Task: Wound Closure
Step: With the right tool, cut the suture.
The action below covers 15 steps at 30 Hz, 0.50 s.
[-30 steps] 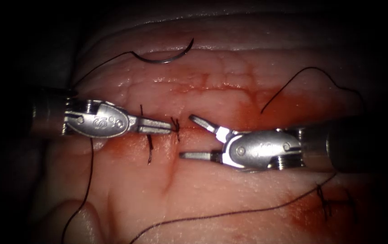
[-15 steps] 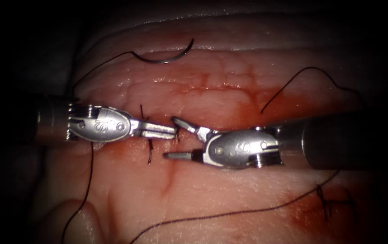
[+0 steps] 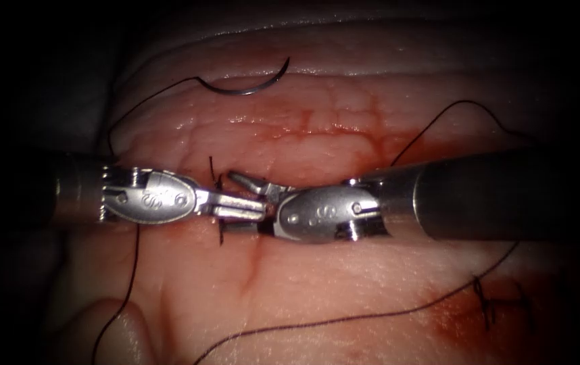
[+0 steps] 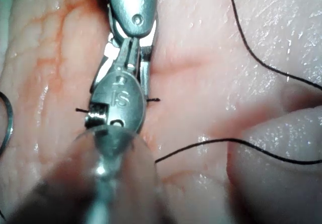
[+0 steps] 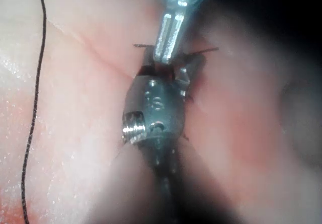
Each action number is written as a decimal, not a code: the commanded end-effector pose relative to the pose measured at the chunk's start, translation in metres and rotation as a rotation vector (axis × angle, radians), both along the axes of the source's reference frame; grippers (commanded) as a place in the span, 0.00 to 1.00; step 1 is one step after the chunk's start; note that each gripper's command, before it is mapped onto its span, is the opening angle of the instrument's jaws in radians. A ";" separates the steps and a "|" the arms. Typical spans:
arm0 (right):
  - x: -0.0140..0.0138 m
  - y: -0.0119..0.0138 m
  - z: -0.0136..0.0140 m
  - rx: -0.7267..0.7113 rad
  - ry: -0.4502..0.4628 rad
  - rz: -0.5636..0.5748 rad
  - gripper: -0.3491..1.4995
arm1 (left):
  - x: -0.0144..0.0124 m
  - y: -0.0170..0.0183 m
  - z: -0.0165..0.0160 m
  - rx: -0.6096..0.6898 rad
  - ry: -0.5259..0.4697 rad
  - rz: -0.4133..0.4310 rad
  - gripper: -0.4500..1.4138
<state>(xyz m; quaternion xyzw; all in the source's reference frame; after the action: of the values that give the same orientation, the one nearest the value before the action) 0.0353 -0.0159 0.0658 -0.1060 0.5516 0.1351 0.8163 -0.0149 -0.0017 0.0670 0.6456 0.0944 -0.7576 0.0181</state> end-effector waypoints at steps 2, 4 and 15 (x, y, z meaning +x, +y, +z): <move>0.0010 -0.0001 0.0005 -0.016 0.006 0.005 0.89 | -0.0006 -0.0002 0.0007 0.003 0.000 0.000 0.00; 0.0012 -0.0001 0.0004 -0.023 0.006 0.005 0.89 | -0.0006 -0.0003 0.0007 0.001 0.000 -0.004 0.00; 0.0013 0.0003 0.0000 -0.031 0.015 0.018 0.87 | -0.0009 -0.0012 0.0010 0.005 0.014 0.006 0.00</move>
<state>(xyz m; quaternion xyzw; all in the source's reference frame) 0.0360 -0.0154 0.0653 -0.1234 0.5580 0.1347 0.8095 -0.0153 -0.0027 0.0674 0.6399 0.0990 -0.7618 0.0181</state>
